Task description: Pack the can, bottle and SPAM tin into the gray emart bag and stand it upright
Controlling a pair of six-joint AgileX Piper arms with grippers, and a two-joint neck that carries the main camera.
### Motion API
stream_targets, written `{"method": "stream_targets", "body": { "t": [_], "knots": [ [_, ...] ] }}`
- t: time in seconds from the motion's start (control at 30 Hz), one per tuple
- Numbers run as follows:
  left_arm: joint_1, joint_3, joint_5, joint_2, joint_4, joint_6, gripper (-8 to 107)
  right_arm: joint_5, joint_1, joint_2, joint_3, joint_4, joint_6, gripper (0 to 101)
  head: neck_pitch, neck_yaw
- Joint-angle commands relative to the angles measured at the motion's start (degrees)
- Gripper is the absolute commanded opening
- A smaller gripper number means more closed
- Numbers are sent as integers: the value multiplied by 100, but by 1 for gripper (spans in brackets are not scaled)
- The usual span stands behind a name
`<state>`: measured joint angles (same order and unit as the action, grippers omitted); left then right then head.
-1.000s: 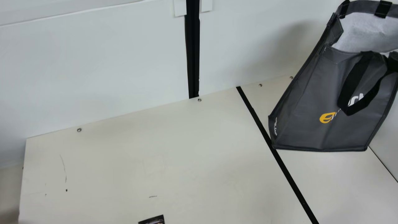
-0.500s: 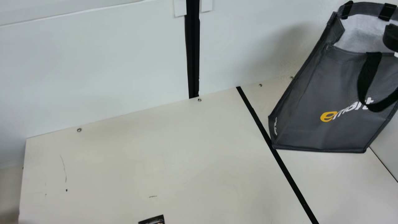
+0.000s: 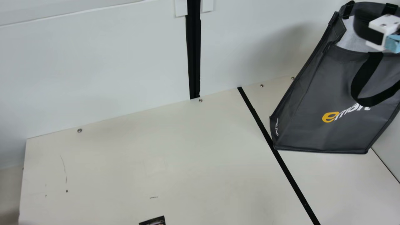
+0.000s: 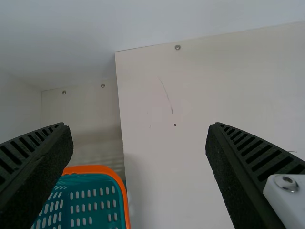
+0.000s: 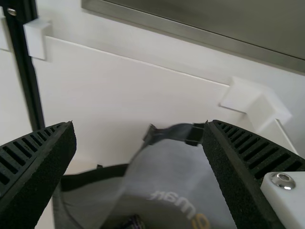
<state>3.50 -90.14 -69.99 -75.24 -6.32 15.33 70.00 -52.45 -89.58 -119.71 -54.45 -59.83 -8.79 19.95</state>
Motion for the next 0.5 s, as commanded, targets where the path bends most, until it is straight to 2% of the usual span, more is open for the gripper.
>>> {"method": "stream_targets", "body": {
  "t": [0.0, 0.17, 0.47],
  "knots": [
    [0, 0, 0, 0, 0, 0, 90, -10, 273, 56, 51, 94, 53, 95, -121, 5],
    [0, 0, 0, 0, 0, 0, 90, -132, 905, 247, 316, 349, 194, 95, -121, 5],
    [0, 0, 0, 0, 0, 0, 90, -699, 2246, 646, 1150, 909, 441, 95, -121, 5]
  ]
}}
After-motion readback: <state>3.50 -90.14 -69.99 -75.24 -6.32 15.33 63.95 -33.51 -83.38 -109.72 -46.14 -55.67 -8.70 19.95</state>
